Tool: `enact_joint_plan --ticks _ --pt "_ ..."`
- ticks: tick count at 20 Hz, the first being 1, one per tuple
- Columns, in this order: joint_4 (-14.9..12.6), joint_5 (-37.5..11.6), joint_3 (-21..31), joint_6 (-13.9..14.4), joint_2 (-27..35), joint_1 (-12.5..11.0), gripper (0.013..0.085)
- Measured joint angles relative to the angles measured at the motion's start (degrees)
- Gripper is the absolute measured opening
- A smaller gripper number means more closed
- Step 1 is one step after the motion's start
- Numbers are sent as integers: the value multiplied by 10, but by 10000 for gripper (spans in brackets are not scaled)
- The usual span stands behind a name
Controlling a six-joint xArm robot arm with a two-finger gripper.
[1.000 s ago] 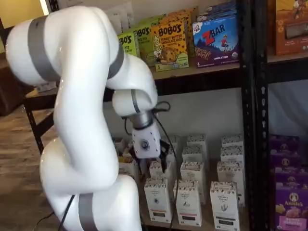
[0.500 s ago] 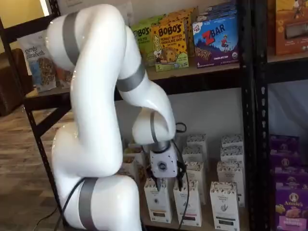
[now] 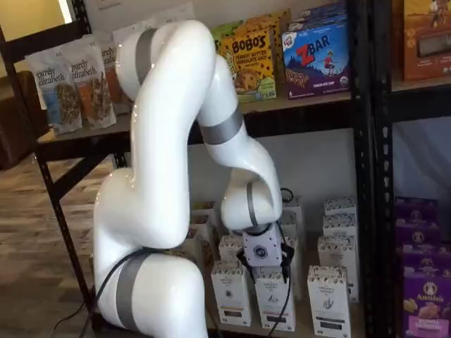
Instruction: Pick up the white box with a green strip in the middle, on the bottom shelf, the sixth box from the left
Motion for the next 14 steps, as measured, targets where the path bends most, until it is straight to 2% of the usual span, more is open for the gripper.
enact_joint_plan --ticks 1,3,5,7,13,14 --pt "-3 -4 -11 0 12 -3 850" --pt "-26 -4 -32 17 32 -10 850" --pt "-23 -16 -50 9 54 -14 850" --pt "-35 -25 -68 15 74 -21 850" --pt "-77 6 -136 37 127 -39 850" --pt "-94 6 -147 49 137 -45 850"
